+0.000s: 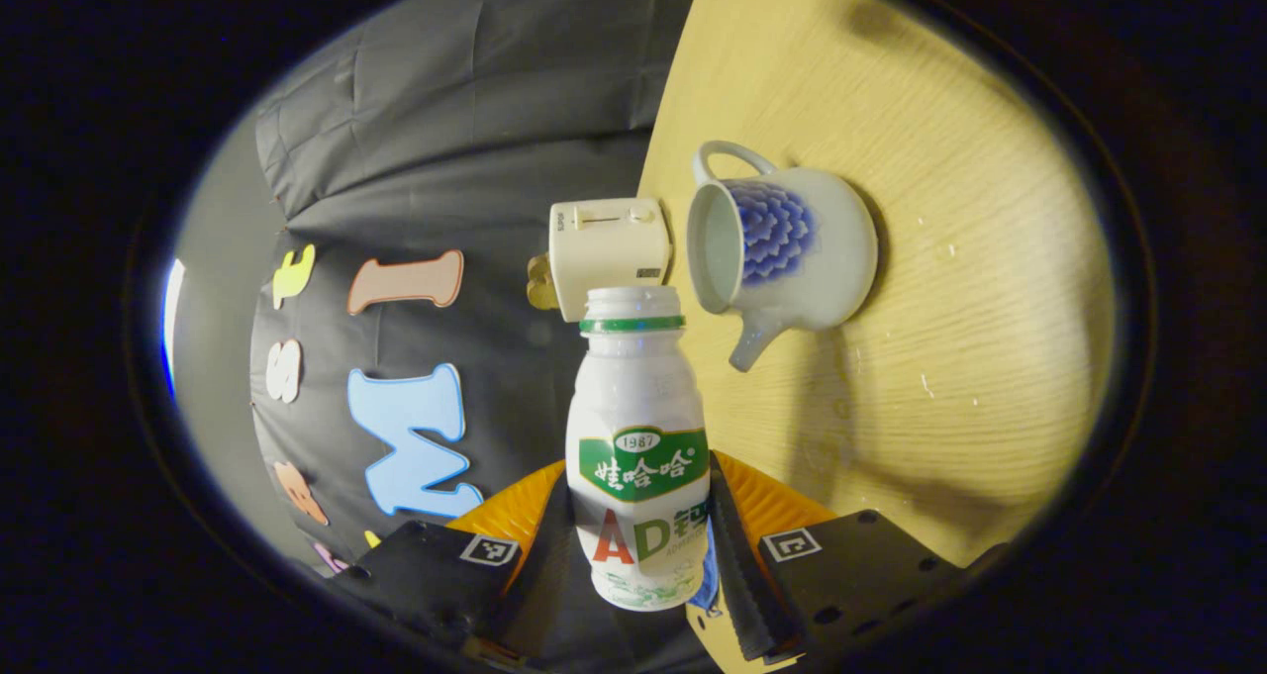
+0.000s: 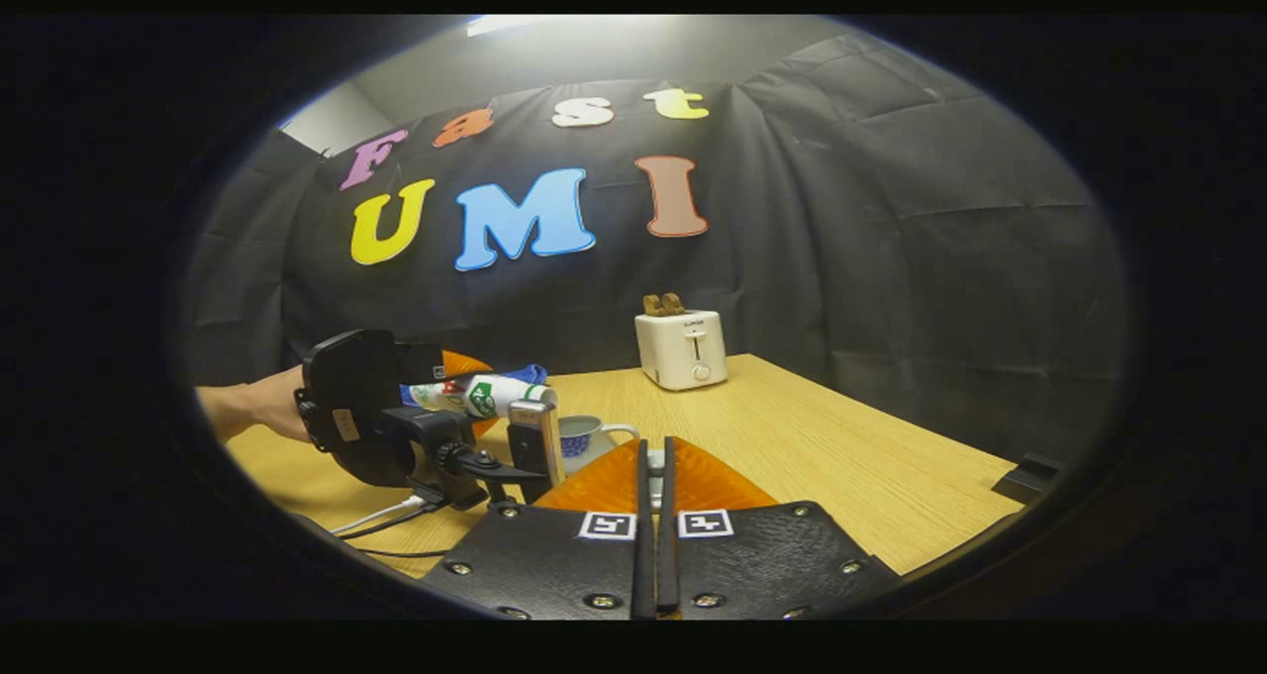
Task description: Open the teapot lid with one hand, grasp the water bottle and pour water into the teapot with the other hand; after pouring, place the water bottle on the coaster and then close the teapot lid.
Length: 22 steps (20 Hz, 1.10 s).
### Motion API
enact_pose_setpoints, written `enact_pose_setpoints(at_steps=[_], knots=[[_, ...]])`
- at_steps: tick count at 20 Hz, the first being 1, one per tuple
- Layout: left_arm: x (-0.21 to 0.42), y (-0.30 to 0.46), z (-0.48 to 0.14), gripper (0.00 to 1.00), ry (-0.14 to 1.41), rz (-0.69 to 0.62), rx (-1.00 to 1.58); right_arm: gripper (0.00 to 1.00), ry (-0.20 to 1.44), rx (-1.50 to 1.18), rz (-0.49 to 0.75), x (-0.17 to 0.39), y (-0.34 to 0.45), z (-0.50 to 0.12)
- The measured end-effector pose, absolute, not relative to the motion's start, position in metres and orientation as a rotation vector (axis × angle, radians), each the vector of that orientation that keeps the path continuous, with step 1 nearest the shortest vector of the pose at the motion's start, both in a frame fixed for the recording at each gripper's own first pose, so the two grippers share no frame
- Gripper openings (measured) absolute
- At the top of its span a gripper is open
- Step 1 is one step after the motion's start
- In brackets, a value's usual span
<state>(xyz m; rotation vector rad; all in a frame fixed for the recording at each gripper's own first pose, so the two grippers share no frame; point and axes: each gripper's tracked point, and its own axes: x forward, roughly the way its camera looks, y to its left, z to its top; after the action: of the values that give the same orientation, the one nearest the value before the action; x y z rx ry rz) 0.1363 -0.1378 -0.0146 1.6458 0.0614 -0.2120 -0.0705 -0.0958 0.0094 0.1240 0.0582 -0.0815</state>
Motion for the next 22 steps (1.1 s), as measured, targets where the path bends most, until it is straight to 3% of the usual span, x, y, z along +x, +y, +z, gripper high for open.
enact_pose_setpoints(at_steps=[1,7,8,9,10,11,13,14,15,18,19,22], knots=[[0.136,-0.139,-0.015,0.80,0.059,-0.214,1.652,0.01,0.059,0.124,-0.082,-0.071,-0.096,0.010],[0.138,-0.140,-0.009,0.80,0.041,-0.203,1.732,0.01,0.061,0.126,-0.083,-0.071,-0.097,0.010],[0.138,-0.140,-0.009,0.75,0.043,-0.203,1.741,0.01,0.061,0.126,-0.083,-0.071,-0.097,0.010],[0.138,-0.140,-0.008,0.80,0.041,-0.200,1.746,0.01,0.063,0.127,-0.082,-0.071,-0.097,0.009],[0.138,-0.141,-0.006,0.80,0.038,-0.198,1.749,0.18,0.064,0.128,-0.081,-0.071,-0.097,0.009],[0.137,-0.141,-0.005,0.75,0.036,-0.195,1.753,0.17,0.064,0.129,-0.082,-0.071,-0.097,0.009],[0.137,-0.141,-0.003,0.80,0.034,-0.192,1.761,0.17,0.066,0.130,-0.082,-0.071,-0.098,0.008],[0.137,-0.141,-0.002,0.80,0.030,-0.192,1.764,0.01,0.066,0.130,-0.081,-0.071,-0.097,0.008],[0.137,-0.142,0.000,0.80,0.027,-0.189,1.770,0.17,0.066,0.129,-0.080,-0.071,-0.097,0.009],[0.138,-0.142,0.006,0.80,0.006,-0.161,1.811,0.17,0.072,0.128,-0.078,-0.072,-0.097,0.007],[0.139,-0.142,0.005,0.80,0.006,-0.160,1.816,0.01,0.072,0.129,-0.076,-0.072,-0.097,0.008],[0.138,-0.142,0.007,0.80,0.003,-0.155,1.835,0.01,0.068,0.129,-0.078,-0.072,-0.097,0.008]])
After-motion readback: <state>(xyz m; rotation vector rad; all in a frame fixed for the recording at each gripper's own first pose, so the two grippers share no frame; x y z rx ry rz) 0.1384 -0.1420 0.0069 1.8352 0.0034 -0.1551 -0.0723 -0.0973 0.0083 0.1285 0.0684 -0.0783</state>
